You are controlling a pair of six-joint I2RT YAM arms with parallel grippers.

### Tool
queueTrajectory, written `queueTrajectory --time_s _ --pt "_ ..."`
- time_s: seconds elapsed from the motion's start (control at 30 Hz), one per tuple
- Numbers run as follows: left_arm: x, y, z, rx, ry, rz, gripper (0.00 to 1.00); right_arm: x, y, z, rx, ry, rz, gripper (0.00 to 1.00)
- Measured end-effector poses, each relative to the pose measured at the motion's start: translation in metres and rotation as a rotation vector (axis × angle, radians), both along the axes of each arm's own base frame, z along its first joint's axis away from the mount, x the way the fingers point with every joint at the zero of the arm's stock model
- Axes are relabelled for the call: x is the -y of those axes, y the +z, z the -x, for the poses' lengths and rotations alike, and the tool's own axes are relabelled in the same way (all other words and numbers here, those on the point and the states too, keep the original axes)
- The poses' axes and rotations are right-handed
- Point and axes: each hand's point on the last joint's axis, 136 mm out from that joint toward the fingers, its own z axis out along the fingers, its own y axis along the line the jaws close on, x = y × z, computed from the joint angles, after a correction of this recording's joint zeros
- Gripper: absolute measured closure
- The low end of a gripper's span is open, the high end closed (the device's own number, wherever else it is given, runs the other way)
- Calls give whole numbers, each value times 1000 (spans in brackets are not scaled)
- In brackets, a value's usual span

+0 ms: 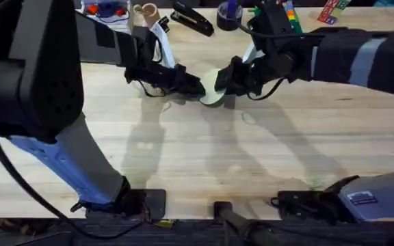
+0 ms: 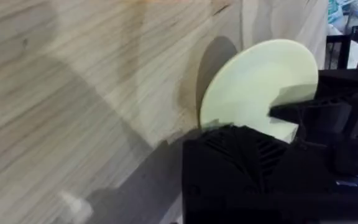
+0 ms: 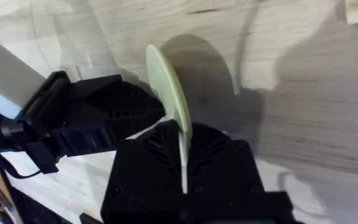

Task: Pick up the plates from the table one by one and place each into a slot on the dish rack.

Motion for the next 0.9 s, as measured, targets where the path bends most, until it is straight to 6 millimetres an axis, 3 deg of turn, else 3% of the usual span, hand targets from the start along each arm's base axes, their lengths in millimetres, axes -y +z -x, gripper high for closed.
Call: queueTrajectory --time_s 0.2,0.37,0.53,0.57,0.77,0.87,0.9 --pt "-2 2 1 -16 3 -14 960 -2 9 0 46 34 6 970" --pt "-12 13 4 13 21 -108 960 3 37 -3 149 52 23 969" --pt "-23 53 8 109 47 -184 960 11 78 2 270 79 24 969" --pt "-30 79 14 176 66 -225 960 21 91 14 288 103 45 969" --pt "-45 124 29 305 113 -304 957 52 107 34 272 126 142 969" --pt "-53 145 37 374 140 -337 842 67 123 39 296 136 206 970" --pt "-59 165 45 448 165 -361 552 81 140 43 324 153 276 970"
